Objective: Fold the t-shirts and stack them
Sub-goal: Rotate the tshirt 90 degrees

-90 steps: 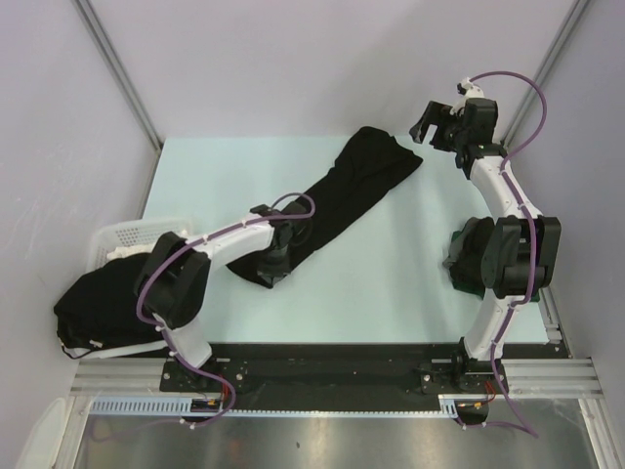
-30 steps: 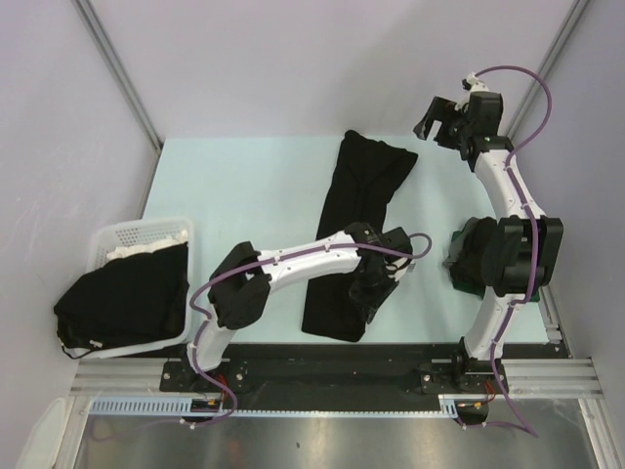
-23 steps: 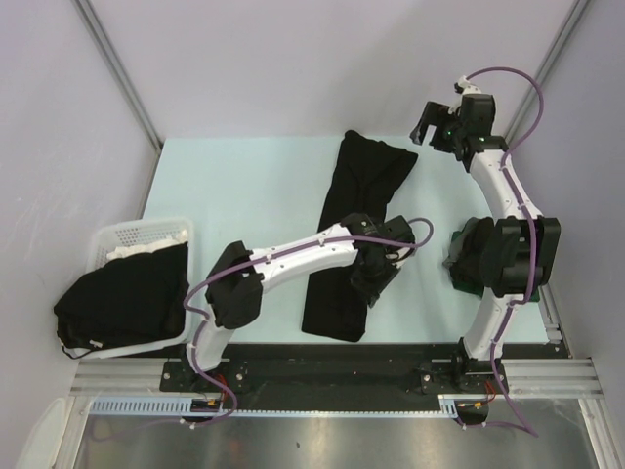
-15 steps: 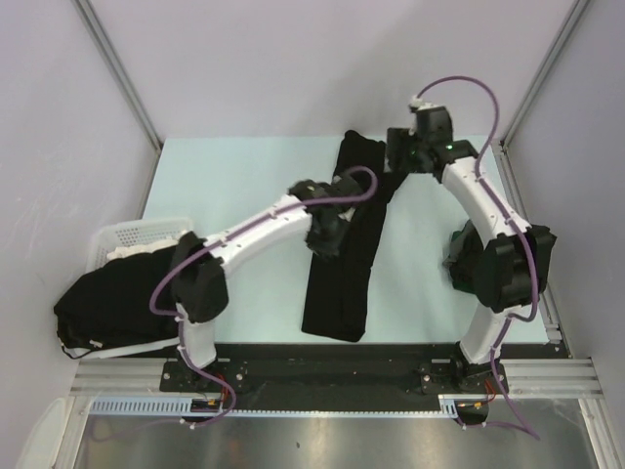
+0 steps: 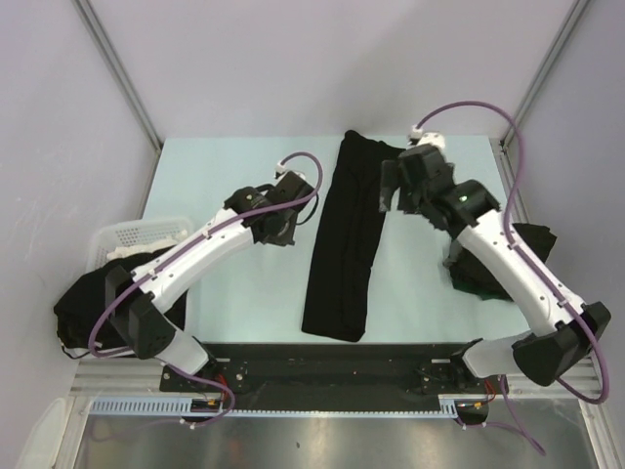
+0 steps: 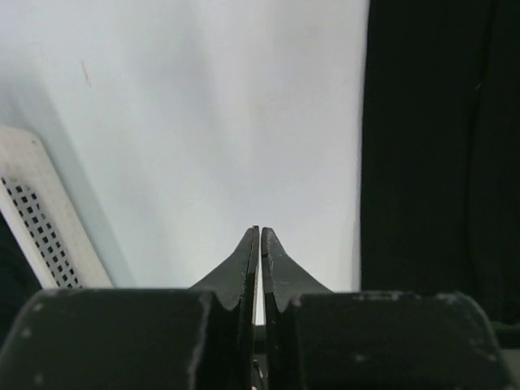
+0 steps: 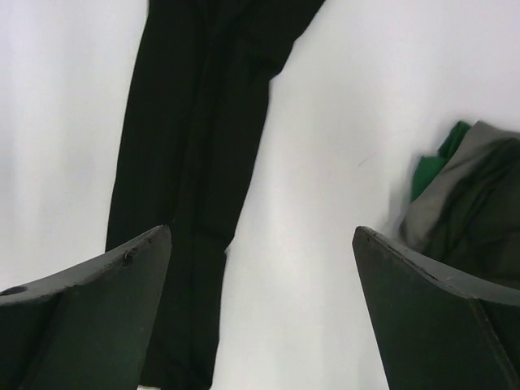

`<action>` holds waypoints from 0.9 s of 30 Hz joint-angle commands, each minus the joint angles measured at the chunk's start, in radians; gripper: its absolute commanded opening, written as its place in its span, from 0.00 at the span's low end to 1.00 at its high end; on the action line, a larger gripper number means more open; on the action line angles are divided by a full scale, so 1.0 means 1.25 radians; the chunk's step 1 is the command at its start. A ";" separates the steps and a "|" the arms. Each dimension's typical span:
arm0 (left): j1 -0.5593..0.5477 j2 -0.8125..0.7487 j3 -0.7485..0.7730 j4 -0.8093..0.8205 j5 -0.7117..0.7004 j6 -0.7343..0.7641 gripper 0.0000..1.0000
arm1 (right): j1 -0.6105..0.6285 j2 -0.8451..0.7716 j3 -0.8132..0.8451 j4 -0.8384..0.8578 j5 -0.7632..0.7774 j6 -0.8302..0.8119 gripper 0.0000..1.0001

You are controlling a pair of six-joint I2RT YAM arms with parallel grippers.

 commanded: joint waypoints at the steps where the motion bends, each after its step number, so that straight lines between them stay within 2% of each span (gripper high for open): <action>1: -0.001 -0.090 -0.078 0.063 -0.022 0.006 0.08 | 0.214 0.034 0.016 -0.154 0.219 0.104 1.00; 2: -0.001 -0.103 -0.084 0.073 -0.015 0.014 0.10 | 0.254 0.040 0.021 -0.175 0.260 0.126 1.00; 4: -0.001 -0.128 -0.090 0.088 0.005 0.035 0.31 | 0.361 0.044 0.022 -0.202 0.339 0.156 1.00; 5: -0.001 -0.137 -0.095 0.094 0.011 0.039 0.41 | 0.384 0.042 0.015 -0.202 0.351 0.187 1.00; 6: -0.001 -0.145 -0.103 0.114 0.021 0.050 0.61 | 0.402 0.037 0.011 -0.202 0.356 0.202 1.00; 7: -0.001 -0.157 -0.111 0.122 0.032 0.051 0.69 | 0.415 0.038 0.004 -0.207 0.348 0.225 1.00; 9: 0.001 -0.160 -0.117 0.135 0.042 0.051 0.77 | 0.412 0.054 -0.011 -0.241 0.329 0.295 1.00; 16: 0.003 -0.209 -0.158 0.182 0.082 0.023 0.78 | 0.439 0.184 -0.044 -0.280 0.243 0.330 1.00; 27: 0.004 -0.253 -0.189 0.114 0.053 0.042 0.79 | 0.447 0.319 -0.054 -0.163 0.104 0.288 1.00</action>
